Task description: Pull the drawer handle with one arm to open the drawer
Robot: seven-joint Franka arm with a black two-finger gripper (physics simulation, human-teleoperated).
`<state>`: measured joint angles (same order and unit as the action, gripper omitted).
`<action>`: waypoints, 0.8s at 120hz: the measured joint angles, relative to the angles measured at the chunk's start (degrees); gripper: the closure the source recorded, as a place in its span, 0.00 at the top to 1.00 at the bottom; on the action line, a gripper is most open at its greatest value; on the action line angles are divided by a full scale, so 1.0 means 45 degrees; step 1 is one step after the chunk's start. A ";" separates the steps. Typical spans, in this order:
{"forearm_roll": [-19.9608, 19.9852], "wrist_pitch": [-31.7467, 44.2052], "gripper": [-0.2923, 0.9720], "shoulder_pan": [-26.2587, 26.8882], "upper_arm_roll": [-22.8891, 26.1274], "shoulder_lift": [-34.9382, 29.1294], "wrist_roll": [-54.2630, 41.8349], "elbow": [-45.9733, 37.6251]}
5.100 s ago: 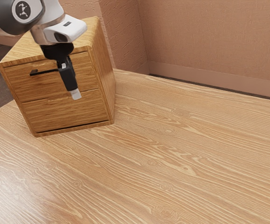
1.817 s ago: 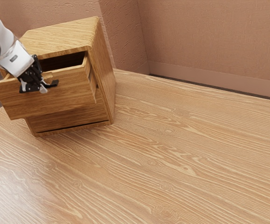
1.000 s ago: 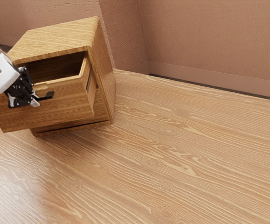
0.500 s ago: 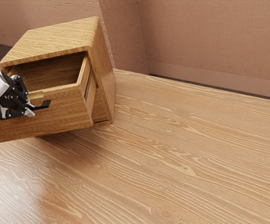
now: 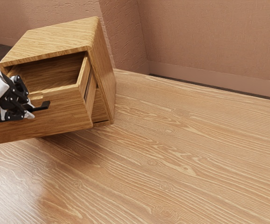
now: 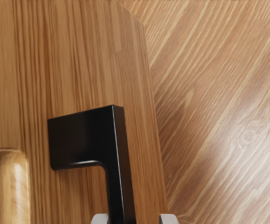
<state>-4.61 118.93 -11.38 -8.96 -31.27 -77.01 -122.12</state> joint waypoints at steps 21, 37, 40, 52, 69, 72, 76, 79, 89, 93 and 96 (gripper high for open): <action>0.0054 -0.0307 0.30 -0.0040 0.0232 -0.0155 0.0144 0.0148; 0.0211 -0.0842 0.34 -0.0070 0.0506 -0.0141 0.0248 0.1339; 0.0262 -0.1096 0.34 -0.0080 0.0555 -0.0045 0.0273 0.1840; 0.0519 -0.2583 0.38 -0.0124 0.0631 0.1241 0.0367 0.4425; 0.0696 -0.5384 0.55 -0.0043 0.0639 0.4485 0.0461 0.8963; 0.0788 -0.5935 0.57 -0.0024 0.0628 0.5108 0.0477 0.9755; 0.0890 -0.6583 0.60 -0.0006 0.0622 0.5650 0.0503 1.0400; 0.0931 -0.7043 0.62 0.0013 0.0616 0.5891 0.0568 1.0683; 0.1033 -0.8258 0.67 -0.0030 0.0607 0.6406 0.0793 1.1095; 0.1064 -0.8617 0.68 -0.0054 0.0608 0.6505 0.0867 1.1200; 0.1085 -0.8851 0.69 -0.0064 0.0607 0.6534 0.0921 1.1249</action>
<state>0.27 79.10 -11.66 -6.23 -1.86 -72.87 -71.50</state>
